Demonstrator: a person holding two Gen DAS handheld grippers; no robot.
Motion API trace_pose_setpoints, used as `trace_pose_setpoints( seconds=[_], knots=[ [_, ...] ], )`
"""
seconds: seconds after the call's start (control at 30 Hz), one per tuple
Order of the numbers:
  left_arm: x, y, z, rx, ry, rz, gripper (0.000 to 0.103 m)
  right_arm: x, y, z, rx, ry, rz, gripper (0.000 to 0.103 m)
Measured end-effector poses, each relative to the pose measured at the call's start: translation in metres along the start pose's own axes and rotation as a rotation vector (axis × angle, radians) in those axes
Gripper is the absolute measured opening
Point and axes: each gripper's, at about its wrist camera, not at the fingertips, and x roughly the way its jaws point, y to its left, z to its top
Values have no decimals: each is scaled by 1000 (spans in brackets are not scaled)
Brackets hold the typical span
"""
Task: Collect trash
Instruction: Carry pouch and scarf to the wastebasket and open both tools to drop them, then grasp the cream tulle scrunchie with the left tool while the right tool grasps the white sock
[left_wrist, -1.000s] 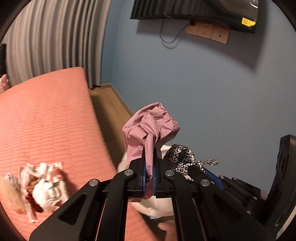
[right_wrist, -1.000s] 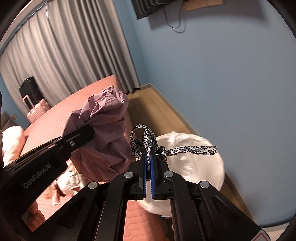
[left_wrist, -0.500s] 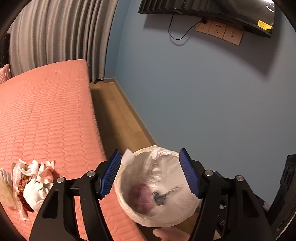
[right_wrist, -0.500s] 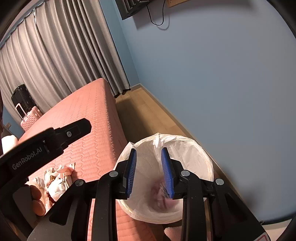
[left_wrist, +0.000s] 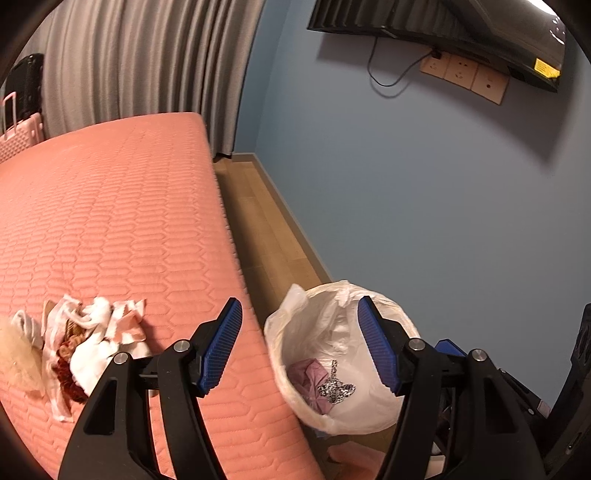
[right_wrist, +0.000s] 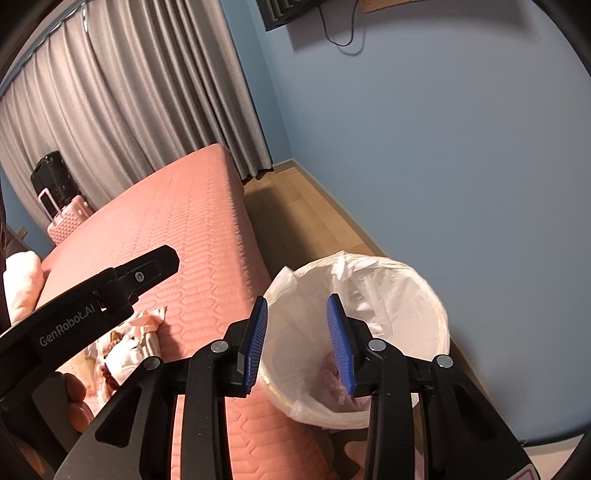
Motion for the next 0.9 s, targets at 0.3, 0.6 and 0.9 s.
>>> trace_pose_setpoints(
  seconds=[0.3,0.6,0.9],
  knots=[
    [-22,36,-6,-60,-20,44,62,-9,39,-10,-47,8,32,39],
    [-43,80,-18,-128,-24,101,65,-13,82,-24,-96,28,74,40],
    [-61,138,-39,-215,-9,191,79,-11,132,-40,-160,51,112,47]
  ],
)
